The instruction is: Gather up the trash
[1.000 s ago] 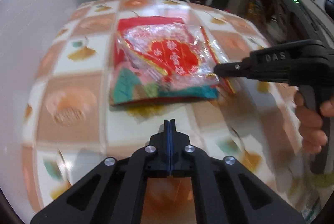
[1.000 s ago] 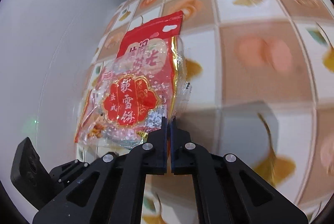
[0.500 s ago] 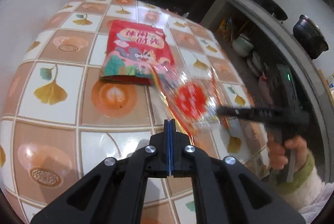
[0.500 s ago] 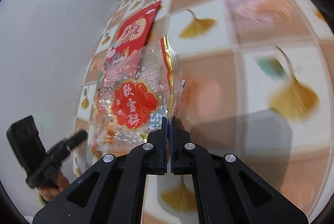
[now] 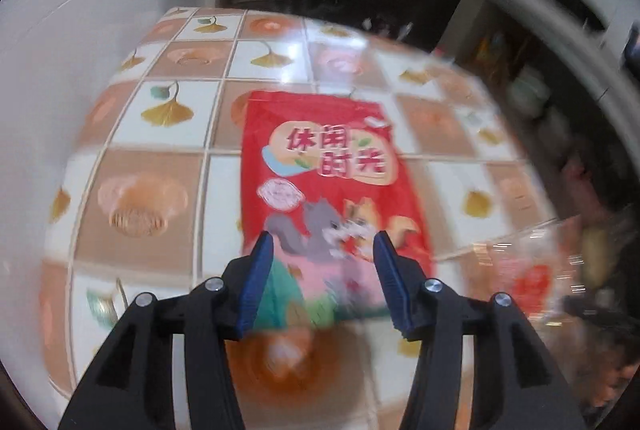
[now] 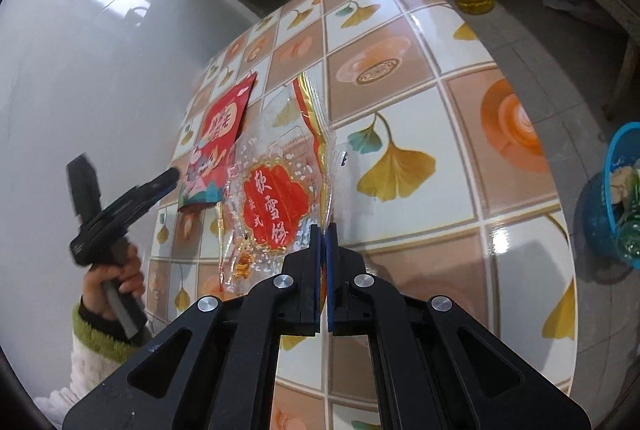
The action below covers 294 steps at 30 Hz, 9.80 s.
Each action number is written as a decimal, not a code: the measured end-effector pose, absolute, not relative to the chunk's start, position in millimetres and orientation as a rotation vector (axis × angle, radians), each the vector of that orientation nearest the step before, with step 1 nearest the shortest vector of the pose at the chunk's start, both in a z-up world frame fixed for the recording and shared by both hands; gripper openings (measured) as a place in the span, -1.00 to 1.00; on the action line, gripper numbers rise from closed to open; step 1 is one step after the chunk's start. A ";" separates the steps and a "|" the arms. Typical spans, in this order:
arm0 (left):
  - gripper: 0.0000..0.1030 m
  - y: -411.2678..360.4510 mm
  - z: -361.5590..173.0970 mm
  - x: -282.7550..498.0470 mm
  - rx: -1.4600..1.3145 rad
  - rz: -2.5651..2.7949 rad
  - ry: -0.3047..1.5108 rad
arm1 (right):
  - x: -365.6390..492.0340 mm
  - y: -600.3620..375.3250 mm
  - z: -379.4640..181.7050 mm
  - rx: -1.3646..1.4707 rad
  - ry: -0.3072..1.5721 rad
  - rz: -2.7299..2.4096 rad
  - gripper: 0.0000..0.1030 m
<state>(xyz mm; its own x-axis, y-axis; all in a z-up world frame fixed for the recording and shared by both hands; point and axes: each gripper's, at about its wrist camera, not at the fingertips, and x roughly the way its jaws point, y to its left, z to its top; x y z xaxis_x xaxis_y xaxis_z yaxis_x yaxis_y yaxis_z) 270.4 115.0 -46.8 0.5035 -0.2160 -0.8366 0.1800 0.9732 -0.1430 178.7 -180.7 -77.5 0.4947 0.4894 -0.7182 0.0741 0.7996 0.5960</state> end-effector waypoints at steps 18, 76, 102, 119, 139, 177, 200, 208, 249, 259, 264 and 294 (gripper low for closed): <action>-0.03 84.9 -66.8 205.4 0.244 -0.254 1.057 | 153.6 -209.5 -71.0 0.646 1.004 0.267 -0.99; 0.07 162.7 -47.0 122.4 -0.388 -0.158 0.985 | 136.1 -217.6 -65.1 0.757 0.993 0.305 -0.98; -0.61 175.3 -71.3 137.2 -0.522 -0.147 1.053 | 140.9 -215.7 -73.3 0.770 1.013 0.304 -0.97; -0.91 153.3 -34.1 131.0 -0.255 -0.234 0.882 | 137.5 -219.9 -69.9 0.774 1.004 0.287 -0.97; -1.00 125.0 49.5 120.8 -0.206 -0.420 0.652 | 111.8 -248.4 -41.7 0.818 0.899 0.280 -0.97; -1.00 -379.5 1.7 182.0 0.147 -1.194 0.983 | -110.0 -503.6 -132.4 1.136 0.605 -0.649 -0.97; -0.92 -522.0 -210.4 195.2 0.718 -1.080 1.208 | -26.6 -533.3 -247.5 0.832 0.863 -0.954 -0.88; -0.28 -509.0 -166.4 200.6 0.604 -1.123 1.180 | -25.8 -539.4 -283.6 0.890 0.931 -0.915 -0.96; 0.29 -130.0 35.2 147.4 0.054 -0.912 0.807 | -40.2 -519.4 -248.2 1.117 0.891 -0.831 0.06; 0.83 -66.2 36.3 104.3 -0.054 -0.654 0.724 | -24.7 -410.2 -108.4 0.684 0.890 -0.543 0.39; 0.89 -38.6 37.5 79.7 -0.099 -0.499 0.682 | -19.4 -335.2 -32.5 0.444 0.777 -0.366 0.73; 0.89 -2.1 21.2 -14.8 0.027 -0.021 0.801 | -41.7 -167.4 22.1 0.117 0.651 -0.205 0.85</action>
